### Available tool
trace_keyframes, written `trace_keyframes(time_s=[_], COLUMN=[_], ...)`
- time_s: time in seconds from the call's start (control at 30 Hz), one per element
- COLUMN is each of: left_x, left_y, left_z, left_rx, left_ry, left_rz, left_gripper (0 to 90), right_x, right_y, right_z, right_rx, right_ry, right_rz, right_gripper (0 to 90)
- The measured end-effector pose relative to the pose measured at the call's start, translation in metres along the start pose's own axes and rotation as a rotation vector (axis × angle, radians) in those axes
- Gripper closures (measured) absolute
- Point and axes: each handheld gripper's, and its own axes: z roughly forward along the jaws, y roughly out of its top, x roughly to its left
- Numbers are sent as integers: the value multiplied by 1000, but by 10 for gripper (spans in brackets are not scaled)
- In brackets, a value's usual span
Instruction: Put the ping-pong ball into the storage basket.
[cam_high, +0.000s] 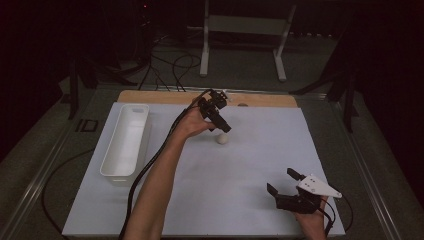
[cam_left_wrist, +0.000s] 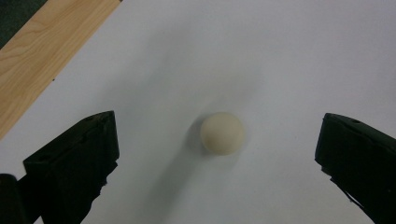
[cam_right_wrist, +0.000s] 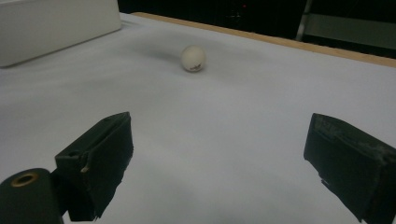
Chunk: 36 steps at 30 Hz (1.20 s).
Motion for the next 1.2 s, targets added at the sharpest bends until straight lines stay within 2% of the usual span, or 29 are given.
trace_keyframes(time_s=[1.2], left_x=[-4], left_y=[-1], left_z=[34], left_rx=[54], left_ry=[-23], left_rz=[-11], left_gripper=[3], right_x=[0], right_y=[0], right_z=[-1], right_rx=[1], right_ry=[2], right_rz=[-1], right_gripper=[77])
